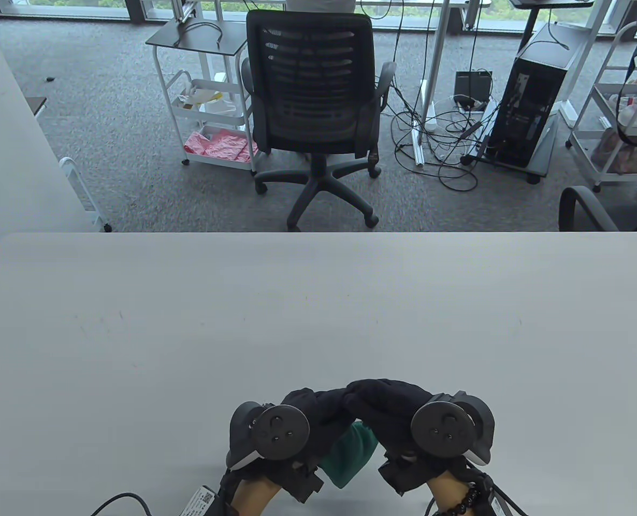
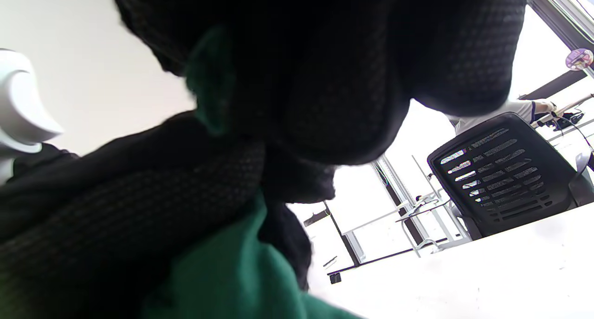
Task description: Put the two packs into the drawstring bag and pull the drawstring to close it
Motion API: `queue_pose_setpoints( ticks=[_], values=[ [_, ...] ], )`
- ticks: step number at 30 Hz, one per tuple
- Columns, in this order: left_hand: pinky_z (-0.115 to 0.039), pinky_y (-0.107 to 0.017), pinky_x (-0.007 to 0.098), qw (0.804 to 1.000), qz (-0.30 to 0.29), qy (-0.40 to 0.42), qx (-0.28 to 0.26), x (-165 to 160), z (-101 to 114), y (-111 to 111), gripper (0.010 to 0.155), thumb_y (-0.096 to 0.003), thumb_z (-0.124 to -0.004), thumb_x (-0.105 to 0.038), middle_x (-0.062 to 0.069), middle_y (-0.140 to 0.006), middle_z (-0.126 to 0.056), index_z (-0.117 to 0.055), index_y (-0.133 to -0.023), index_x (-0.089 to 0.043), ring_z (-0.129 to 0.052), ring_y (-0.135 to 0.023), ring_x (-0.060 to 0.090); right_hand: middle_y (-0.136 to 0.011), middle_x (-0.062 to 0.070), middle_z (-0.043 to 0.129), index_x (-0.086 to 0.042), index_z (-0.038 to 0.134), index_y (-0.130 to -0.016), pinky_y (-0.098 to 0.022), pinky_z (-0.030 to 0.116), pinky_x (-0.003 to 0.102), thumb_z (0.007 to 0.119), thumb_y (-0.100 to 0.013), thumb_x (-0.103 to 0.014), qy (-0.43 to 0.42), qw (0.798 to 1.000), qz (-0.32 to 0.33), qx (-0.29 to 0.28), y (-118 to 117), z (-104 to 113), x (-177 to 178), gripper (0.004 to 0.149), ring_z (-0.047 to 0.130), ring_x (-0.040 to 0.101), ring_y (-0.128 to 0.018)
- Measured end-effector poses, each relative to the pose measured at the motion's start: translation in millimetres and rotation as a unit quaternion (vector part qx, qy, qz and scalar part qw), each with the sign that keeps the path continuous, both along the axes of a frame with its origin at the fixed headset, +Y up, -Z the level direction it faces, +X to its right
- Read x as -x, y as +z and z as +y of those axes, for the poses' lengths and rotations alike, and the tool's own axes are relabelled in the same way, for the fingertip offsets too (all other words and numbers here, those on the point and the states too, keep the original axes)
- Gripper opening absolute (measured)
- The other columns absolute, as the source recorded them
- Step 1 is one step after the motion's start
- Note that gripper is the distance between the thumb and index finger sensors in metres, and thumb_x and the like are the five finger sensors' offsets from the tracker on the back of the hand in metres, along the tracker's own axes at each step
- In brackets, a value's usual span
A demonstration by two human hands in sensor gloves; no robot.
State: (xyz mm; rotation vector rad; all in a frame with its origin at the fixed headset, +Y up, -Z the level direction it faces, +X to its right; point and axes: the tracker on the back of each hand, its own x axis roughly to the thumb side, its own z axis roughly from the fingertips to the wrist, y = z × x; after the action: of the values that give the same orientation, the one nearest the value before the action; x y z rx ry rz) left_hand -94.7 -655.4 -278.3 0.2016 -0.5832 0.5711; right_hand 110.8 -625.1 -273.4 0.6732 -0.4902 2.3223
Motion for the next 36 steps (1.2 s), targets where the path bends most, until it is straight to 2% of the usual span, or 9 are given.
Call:
queue_pose_setpoints(
  ticks=[10,36],
  values=[
    [-0.073,-0.064,0.066,0.999,0.040,-0.031,-0.007,5,0,-2,0.043,-0.0521,-0.069,-0.053,0.004,-0.086,-0.093,-0.082,-0.087,-0.030,-0.102,-0.073,0.029,-0.048,0.002,0.104,-0.014,0.094,-0.069,-0.037,0.095,0.042,0.080,-0.048,-0.043,-0.005,1.000,0.000,0.015,-3,-4,0,0.038,0.108,0.016,-0.034],
    [-0.074,-0.064,0.066,0.996,0.054,-0.064,0.007,8,0,-6,0.044,-0.0518,-0.070,-0.053,0.004,-0.086,-0.095,-0.082,-0.089,-0.032,-0.103,-0.073,0.030,-0.047,0.002,0.105,-0.014,0.095,-0.068,-0.036,0.095,0.043,0.080,-0.048,-0.043,-0.037,0.998,-0.017,0.041,-9,-2,-17,0.038,0.109,0.016,-0.033]
  ],
)
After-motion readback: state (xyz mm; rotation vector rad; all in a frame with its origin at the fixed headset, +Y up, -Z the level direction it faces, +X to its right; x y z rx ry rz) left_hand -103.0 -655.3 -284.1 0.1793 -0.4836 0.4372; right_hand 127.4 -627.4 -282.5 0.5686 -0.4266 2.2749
